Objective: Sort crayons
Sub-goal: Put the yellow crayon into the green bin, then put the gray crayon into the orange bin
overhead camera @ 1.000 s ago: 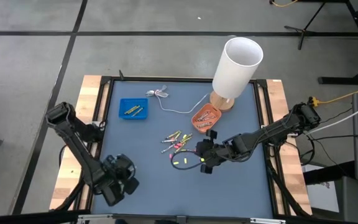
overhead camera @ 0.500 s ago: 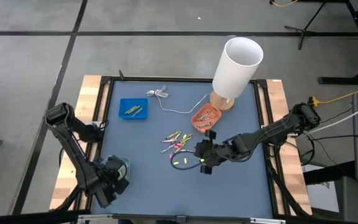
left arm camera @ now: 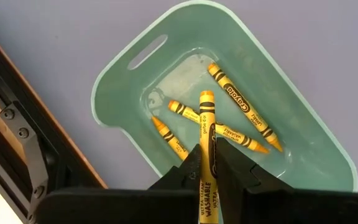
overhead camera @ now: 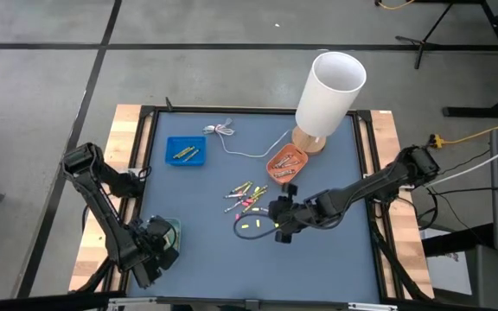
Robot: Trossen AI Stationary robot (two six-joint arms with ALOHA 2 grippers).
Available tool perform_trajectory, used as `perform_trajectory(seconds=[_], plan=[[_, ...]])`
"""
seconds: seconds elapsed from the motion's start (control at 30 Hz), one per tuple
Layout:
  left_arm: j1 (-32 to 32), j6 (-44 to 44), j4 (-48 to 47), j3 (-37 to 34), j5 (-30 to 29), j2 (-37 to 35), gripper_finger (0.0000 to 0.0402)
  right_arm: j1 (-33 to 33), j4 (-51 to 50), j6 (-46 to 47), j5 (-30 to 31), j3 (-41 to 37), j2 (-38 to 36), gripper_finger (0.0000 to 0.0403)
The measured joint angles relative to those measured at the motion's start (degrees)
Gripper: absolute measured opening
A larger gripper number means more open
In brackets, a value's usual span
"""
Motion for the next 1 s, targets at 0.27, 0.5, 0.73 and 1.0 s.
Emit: perform_trajectory(seconds=[0.27, 0.5, 0.73, 1.0], plan=[[0.13, 0.08, 0.27, 0.00, 0.00, 0.02, 0.0065, -0.19, 1.52, -1.09, 2.76, 0.00, 4.31, 0.0136], [0.13, 0.39, 0.45, 0.01, -0.44, 0.02, 0.0110, -2.41, 2.72, -2.89, 2.17, 0.00, 7.55, 0.0136], [0.13, 0.31, 0.82, 0.00, -0.61, 0.02, 0.0114, -6.24, 2.78, -2.77, -5.48, 0.00, 11.25, 0.0136], [0.13, 0.23, 1.08, 0.01, -1.80, 0.02, 0.0115, -8.79, 2.99, -2.76, -11.47, 0.04, 14.14, 0.0136]])
